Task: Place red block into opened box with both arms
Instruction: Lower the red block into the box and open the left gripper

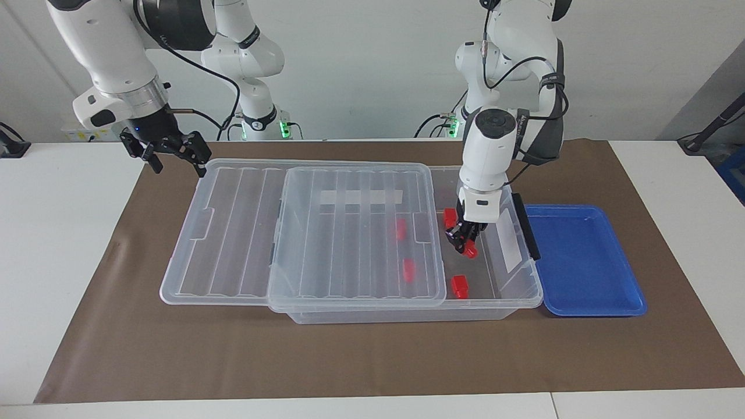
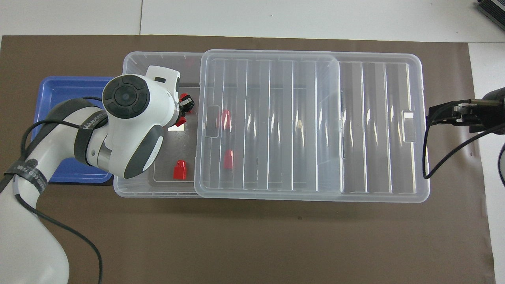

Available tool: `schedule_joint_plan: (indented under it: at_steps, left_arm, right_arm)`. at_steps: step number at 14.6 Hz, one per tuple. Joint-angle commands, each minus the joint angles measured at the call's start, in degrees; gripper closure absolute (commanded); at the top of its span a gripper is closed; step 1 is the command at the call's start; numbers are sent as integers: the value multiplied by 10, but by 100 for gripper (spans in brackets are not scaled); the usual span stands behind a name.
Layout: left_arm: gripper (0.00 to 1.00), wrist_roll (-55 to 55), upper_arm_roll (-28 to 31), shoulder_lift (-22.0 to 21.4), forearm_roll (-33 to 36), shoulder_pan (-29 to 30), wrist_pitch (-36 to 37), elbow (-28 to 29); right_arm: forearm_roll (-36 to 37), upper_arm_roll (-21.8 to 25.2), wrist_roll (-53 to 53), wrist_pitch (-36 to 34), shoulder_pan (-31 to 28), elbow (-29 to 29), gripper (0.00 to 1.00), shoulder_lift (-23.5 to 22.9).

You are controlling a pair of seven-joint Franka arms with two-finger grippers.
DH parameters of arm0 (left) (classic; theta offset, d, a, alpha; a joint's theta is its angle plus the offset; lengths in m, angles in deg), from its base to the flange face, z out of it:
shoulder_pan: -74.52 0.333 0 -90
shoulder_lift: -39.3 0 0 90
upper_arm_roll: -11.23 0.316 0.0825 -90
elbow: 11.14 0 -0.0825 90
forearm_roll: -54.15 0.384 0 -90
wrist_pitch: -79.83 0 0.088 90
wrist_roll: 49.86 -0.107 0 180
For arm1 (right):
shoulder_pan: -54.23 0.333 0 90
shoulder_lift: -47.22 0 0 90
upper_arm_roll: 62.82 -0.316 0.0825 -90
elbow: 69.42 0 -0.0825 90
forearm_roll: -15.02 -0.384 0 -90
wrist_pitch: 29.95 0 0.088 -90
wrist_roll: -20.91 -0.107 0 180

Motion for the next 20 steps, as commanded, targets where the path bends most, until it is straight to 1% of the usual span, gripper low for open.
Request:
schedule_joint_plan:
  at_steps: [1,4,7,10,11,12,13,14,15,16,19,20]
  left_arm:
    - [100,-49,8,11,12,-4,-24,21]
    - [100,-55,9,25,13,-7,-85,54]
    - [100,-100,10,36,19,2,-98,65]
    - [100,-106,10,40,22,8,-119,78]
    - [95,-108,11,40,22,8,-124,82]
    - [80,-108,11,40,22,9,-124,82]
    - [48,-108,12,40,21,9,-125,82]
    - [32,-108,12,40,22,9,-125,82]
    - [23,-108,13,40,22,9,-128,81]
    - [0,-108,13,40,21,10,-129,80]
    - [0,-89,13,42,13,15,-128,72]
    - [0,-56,13,42,11,19,-127,71]
  right_arm:
    - [-11,-4,-8,-12,-6,-6,0,10]
    - [-10,-3,2,-15,-7,-7,0,10]
    - [-10,-3,2,-16,-6,-7,0,10]
    - [-10,-3,3,-18,-6,-7,0,10]
    - [-9,-3,3,-18,-6,-7,0,10]
    - [-9,-3,3,-18,-6,-7,0,10]
    - [-9,-3,3,-18,-6,-7,0,10]
    - [-9,-4,3,-18,-6,-7,0,10]
    - [-9,-4,3,-18,-6,-7,0,10]
    - [-9,-4,3,-18,-6,-7,0,10]
    - [-9,-4,3,-18,-6,-7,0,10]
    - [-10,-4,3,-18,-6,-7,0,10]
